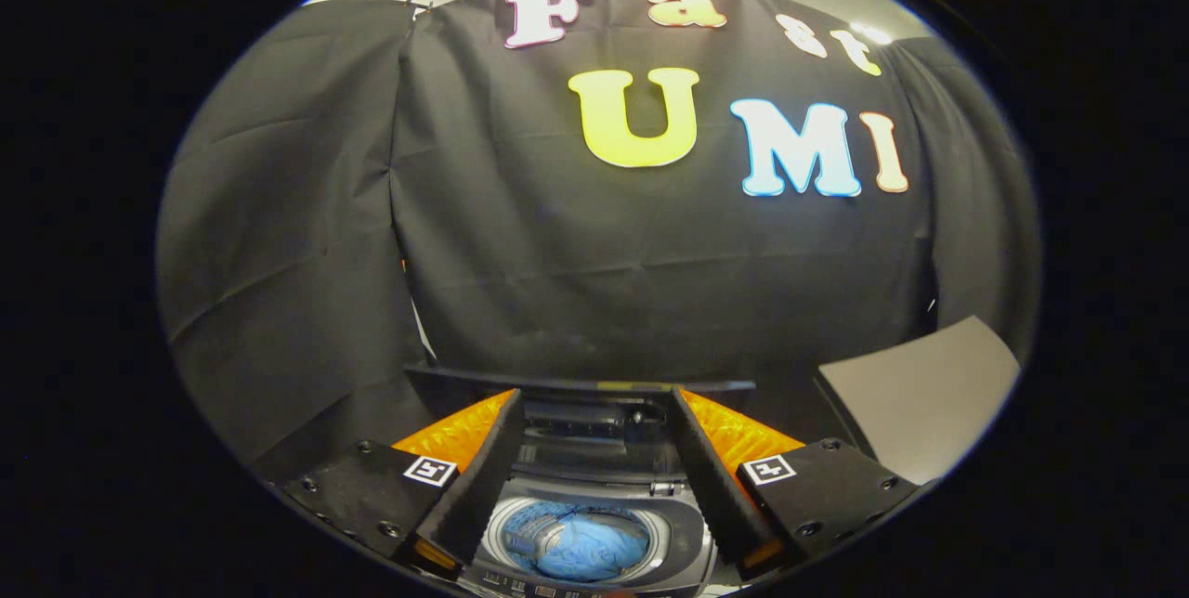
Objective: Put the clothes into the washing machine and then close the washing machine lid.
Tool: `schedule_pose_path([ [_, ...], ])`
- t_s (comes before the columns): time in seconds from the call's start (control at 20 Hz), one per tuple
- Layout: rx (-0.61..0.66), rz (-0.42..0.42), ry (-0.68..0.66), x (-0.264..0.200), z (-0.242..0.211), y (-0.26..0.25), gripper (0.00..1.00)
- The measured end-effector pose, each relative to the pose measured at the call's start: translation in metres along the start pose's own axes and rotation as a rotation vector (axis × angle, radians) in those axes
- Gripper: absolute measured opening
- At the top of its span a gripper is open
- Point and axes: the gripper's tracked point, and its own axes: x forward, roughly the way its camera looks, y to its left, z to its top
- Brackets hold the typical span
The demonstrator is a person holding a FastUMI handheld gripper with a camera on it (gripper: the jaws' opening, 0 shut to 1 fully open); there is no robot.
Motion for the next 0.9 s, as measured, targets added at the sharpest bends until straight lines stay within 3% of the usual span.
schedule_pose_path([
  [0.45,-0.016,-0.003,0.006,0.066,0.026,0.015,0.96],
  [0.9,0.037,-0.019,0.110,0.142,-0.001,0.018,0.96],
])
